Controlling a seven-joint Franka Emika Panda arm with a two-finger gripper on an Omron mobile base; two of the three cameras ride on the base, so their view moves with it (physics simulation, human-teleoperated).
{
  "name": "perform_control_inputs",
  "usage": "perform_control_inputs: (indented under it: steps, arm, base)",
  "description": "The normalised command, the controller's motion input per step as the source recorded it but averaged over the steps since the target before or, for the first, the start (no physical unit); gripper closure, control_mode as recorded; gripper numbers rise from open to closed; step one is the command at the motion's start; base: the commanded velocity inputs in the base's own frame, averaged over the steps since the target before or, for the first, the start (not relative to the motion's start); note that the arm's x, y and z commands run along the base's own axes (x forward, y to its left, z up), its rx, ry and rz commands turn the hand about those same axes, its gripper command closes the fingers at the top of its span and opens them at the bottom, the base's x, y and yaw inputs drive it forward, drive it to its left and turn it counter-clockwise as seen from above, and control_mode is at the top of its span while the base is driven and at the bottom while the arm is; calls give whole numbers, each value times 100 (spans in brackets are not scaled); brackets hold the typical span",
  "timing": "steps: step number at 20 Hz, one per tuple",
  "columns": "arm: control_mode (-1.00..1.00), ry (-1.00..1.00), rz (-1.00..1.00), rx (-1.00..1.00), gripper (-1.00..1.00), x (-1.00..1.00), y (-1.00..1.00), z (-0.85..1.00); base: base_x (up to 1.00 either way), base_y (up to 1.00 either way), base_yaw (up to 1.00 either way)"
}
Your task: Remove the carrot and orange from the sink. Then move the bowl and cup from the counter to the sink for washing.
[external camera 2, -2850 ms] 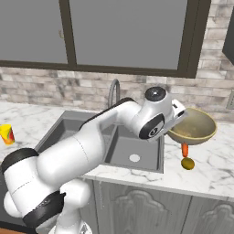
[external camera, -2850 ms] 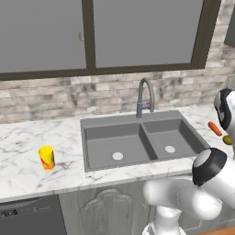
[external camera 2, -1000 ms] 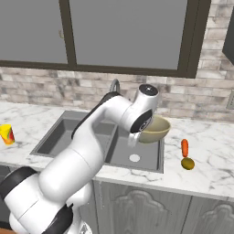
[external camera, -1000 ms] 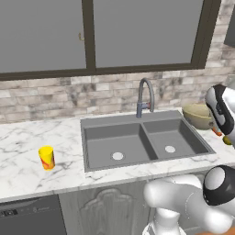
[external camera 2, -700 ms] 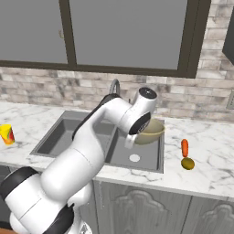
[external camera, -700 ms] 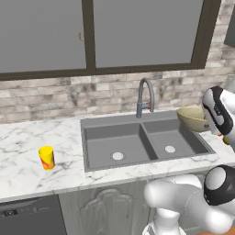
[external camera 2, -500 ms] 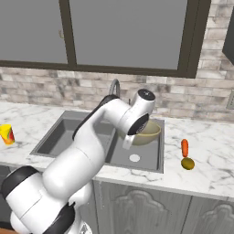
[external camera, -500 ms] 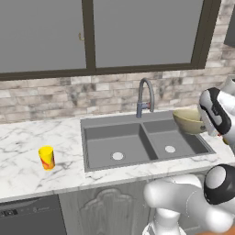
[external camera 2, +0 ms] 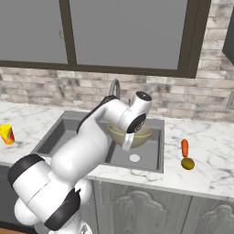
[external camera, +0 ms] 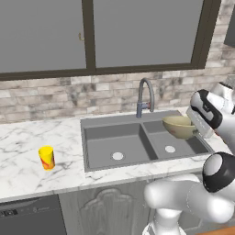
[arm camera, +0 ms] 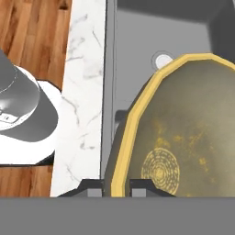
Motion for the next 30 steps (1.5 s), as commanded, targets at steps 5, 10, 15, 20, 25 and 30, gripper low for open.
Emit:
perform_control_inputs:
  steps: [5, 10, 15, 20, 25, 30]
  arm:
    - [-100, 10, 17, 4, 100, 20, 12, -25]
    - [-100, 1, 14, 9, 100, 18, 11, -25]
    - [-100, 0, 9, 12, 100, 15, 1, -28]
    - [-100, 0, 3, 7, 100, 20, 0, -24]
    - [-100, 0, 2, 0, 100, 18, 0, -14]
    - [-100, 0, 0, -1, 100, 19, -3, -11]
  base:
    - [0, 0, 0]
    - [0, 0, 0]
    - [0, 0, 0]
    - [0, 0, 0]
    - [0, 0, 0]
    - [0, 0, 0]
